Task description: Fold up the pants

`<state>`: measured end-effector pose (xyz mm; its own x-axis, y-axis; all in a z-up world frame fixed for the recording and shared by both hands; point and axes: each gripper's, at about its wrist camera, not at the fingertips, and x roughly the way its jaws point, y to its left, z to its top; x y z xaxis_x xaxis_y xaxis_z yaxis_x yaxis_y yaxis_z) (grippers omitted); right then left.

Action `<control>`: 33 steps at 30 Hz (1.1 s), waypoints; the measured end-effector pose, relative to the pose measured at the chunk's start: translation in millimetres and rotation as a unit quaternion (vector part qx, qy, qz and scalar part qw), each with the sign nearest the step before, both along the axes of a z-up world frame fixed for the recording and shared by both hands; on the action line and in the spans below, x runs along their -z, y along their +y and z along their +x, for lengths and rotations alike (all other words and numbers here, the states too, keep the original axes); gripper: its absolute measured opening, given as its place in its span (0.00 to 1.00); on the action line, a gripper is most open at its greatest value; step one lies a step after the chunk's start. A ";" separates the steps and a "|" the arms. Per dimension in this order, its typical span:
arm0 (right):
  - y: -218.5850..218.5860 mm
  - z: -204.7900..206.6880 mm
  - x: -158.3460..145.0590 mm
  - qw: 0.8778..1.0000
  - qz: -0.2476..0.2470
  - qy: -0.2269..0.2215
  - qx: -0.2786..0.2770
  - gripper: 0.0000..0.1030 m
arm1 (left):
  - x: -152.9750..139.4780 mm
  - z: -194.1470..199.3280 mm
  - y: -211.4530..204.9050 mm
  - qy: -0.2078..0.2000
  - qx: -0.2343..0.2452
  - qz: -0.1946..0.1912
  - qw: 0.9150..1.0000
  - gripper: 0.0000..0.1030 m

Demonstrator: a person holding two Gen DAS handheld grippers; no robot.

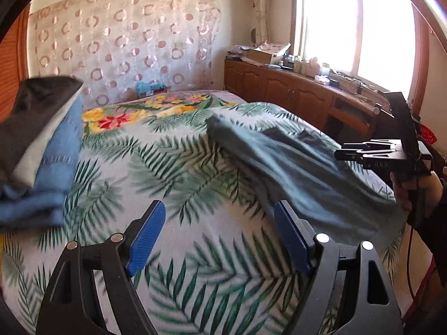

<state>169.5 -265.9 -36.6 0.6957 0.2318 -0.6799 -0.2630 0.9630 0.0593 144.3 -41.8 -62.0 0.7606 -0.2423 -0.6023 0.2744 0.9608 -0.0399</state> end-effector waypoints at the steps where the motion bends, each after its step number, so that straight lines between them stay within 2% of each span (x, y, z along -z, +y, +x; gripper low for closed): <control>1: -1.8 0.4 -2.8 1.000 0.002 -0.003 0.000 0.38 | -2.9 4.3 -2.7 0.000 0.003 0.002 1.000 0.79; 3: -2.5 2.3 -6.2 1.000 0.003 -0.007 -0.001 0.38 | -11.8 16.6 -9.8 -0.005 0.020 0.001 1.000 0.78; 11: 0.0 29.2 -8.6 1.000 -0.004 0.004 -0.006 0.38 | -15.0 70.3 -25.4 0.024 0.041 0.002 0.999 0.57; 21: 1.4 64.8 -1.5 1.000 0.006 0.023 -0.012 0.38 | -4.1 136.8 -40.8 0.071 0.069 0.016 0.995 0.54; 25: -0.9 78.1 3.3 0.999 0.006 0.035 -0.011 0.38 | 6.5 158.4 -40.9 0.092 0.064 0.015 0.994 0.54; 27: -0.3 81.0 3.5 0.999 0.012 0.039 -0.019 0.30 | 9.3 164.4 -40.4 0.096 0.064 0.012 0.993 0.54; 29: 0.8 81.7 2.0 0.999 0.002 0.030 -0.024 0.04 | 9.9 167.2 -40.2 0.095 0.065 0.007 0.993 0.54; 30: 4.2 77.3 -0.6 0.999 -0.029 0.003 -0.015 0.04 | 9.6 168.2 -40.2 0.093 0.066 0.007 0.993 0.54; 33: 0.5 80.3 1.3 0.999 -0.040 0.007 0.003 0.04 | 9.3 170.2 -39.6 0.091 0.066 0.008 0.994 0.54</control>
<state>249.8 -265.4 -38.0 0.6868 0.1724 -0.7061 -0.2573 0.9662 -0.0144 314.5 -81.5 -71.3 0.6002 -0.3226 -0.7319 0.3880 0.9176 -0.0863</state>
